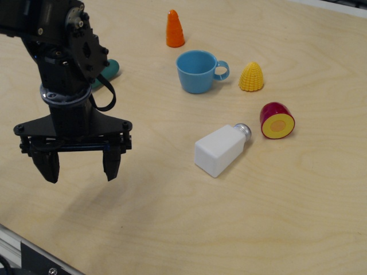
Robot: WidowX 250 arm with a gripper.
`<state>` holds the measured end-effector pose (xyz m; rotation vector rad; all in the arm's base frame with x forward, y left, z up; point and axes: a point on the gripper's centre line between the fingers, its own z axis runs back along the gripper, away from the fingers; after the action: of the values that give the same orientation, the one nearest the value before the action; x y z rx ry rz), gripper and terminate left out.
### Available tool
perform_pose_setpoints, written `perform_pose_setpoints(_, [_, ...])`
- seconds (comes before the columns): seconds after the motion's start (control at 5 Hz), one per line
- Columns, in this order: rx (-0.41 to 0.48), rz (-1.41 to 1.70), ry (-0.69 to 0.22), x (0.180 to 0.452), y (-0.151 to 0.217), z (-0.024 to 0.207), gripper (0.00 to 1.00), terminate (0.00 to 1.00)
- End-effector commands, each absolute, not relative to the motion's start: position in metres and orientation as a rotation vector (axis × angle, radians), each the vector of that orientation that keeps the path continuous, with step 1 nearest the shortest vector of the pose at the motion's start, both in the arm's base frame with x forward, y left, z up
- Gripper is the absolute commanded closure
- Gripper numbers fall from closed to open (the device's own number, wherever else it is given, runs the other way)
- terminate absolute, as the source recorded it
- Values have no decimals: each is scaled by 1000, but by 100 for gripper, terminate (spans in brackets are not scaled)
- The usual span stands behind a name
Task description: Put cucumber in cup
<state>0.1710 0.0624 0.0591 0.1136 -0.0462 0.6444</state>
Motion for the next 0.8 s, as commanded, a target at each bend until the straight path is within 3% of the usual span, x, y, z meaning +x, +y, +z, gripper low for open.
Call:
perform_pose_setpoints(0.0, [114, 644, -46, 171, 62, 59, 0, 0])
perform_pose_setpoints(0.6, [60, 536, -146, 260, 111, 71, 0, 0])
